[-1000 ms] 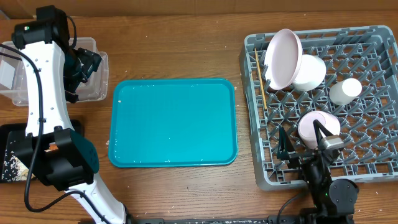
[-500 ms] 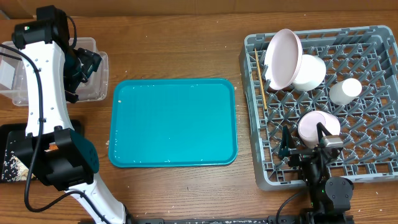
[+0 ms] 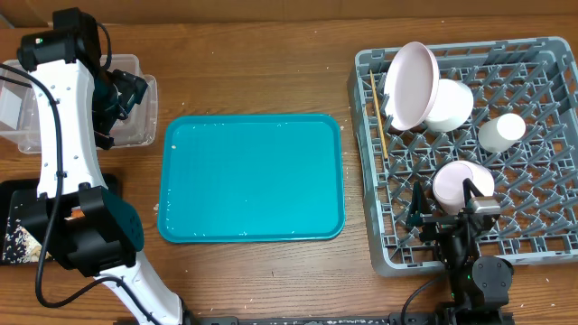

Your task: Sort waste into correct bins and load items into the dishwasher

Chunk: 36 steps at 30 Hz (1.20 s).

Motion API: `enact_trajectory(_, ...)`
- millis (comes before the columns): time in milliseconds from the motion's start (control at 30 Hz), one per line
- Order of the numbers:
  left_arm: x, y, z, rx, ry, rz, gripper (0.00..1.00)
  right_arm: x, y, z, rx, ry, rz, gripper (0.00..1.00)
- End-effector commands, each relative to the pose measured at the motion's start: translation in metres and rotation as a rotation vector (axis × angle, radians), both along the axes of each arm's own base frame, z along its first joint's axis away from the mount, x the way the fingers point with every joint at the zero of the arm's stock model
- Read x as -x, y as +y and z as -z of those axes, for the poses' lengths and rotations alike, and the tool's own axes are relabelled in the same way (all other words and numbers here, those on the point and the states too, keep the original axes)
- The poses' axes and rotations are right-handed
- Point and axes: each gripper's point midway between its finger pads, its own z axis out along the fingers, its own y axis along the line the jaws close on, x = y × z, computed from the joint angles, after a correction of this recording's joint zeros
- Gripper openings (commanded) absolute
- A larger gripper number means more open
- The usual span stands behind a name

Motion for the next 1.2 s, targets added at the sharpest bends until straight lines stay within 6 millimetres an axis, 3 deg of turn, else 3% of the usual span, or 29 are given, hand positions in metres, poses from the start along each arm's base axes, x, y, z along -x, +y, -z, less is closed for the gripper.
enact_trajectory(0,0.0027,-0.0010,-0.0100,-0.007,-0.025,-0.019,1.00,-0.0002,-0.0020,0.0016,0.000,-0.005,0.011,1.00)
enact_trajectory(1167,0.0047,0.0006,-0.0099,-0.023,-0.011,0.035,1.00,-0.0002,-0.0020,0.0017,0.000,-0.004,0.011,1.00)
